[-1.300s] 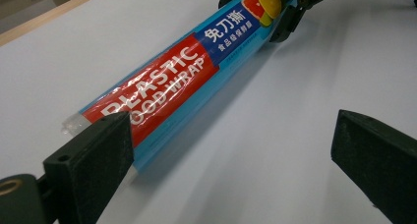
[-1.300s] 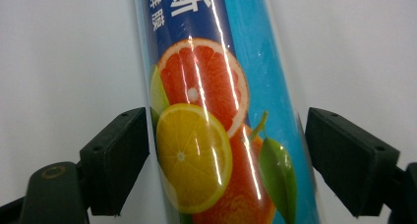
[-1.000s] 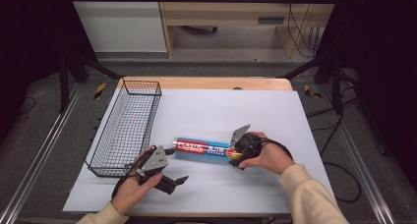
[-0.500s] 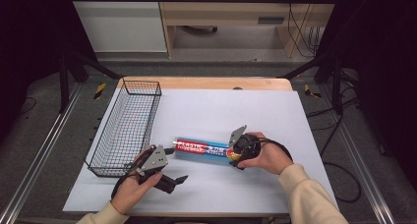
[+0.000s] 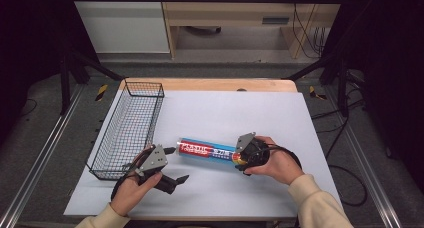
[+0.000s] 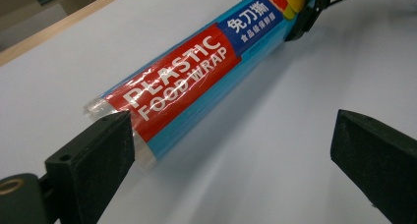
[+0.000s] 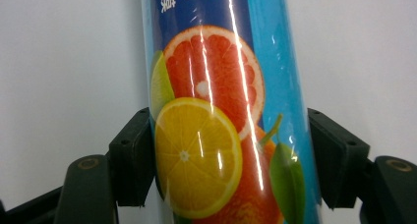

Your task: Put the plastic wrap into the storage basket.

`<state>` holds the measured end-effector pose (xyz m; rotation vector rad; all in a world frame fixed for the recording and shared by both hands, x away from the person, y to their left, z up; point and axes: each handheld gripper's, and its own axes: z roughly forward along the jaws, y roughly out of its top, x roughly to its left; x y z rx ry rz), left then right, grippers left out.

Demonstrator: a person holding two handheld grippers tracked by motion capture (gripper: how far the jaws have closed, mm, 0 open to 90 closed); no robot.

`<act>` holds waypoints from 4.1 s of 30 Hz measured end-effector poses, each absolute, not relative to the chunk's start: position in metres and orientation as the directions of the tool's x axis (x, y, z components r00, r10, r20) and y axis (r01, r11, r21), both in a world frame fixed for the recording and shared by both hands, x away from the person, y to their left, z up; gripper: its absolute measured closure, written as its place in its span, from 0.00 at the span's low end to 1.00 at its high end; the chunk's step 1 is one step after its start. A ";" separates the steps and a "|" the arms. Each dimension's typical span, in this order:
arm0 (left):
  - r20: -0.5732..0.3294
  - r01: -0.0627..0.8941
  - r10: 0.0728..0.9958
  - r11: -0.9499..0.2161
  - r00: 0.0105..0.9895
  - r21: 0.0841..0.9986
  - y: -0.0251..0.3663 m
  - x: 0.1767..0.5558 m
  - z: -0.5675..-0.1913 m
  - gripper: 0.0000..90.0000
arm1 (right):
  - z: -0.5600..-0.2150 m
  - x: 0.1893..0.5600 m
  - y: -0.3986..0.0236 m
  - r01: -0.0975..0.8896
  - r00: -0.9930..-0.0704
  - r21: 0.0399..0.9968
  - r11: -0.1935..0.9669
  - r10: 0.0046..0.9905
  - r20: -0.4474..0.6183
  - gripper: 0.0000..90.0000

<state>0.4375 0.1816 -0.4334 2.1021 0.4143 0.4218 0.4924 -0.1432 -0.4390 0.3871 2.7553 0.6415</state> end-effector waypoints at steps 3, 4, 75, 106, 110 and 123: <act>0.177 0.095 0.418 -0.553 0.891 0.827 0.176 0.437 -0.423 0.04 | -0.434 0.487 -0.145 0.181 -0.928 0.461 0.869 0.306 -0.212 0.33; 0.176 0.093 0.415 -0.552 0.893 0.828 0.175 0.437 -0.420 0.04 | -0.432 0.486 -0.146 0.172 -0.928 0.459 0.871 0.300 -0.222 0.33; 0.367 -0.097 0.111 -0.858 0.924 0.504 0.106 0.487 -0.347 0.26 | -0.325 0.469 -0.122 0.002 -0.916 0.381 0.925 0.154 -0.370 0.34; 0.384 -0.129 0.063 -0.882 0.921 0.453 0.102 0.480 -0.353 0.32 | -0.334 0.470 -0.116 -0.026 -0.928 0.407 0.913 0.130 -0.350 0.34; 0.376 -0.121 0.069 -0.880 0.924 0.459 0.104 0.476 -0.356 0.33 | -0.336 0.470 -0.114 -0.035 -0.933 0.399 0.916 0.112 -0.341 0.34; 0.391 -0.092 0.110 -0.882 0.914 0.462 0.112 0.467 -0.363 0.33 | -0.345 0.468 -0.106 -0.068 -0.928 0.378 0.924 0.080 -0.363 0.27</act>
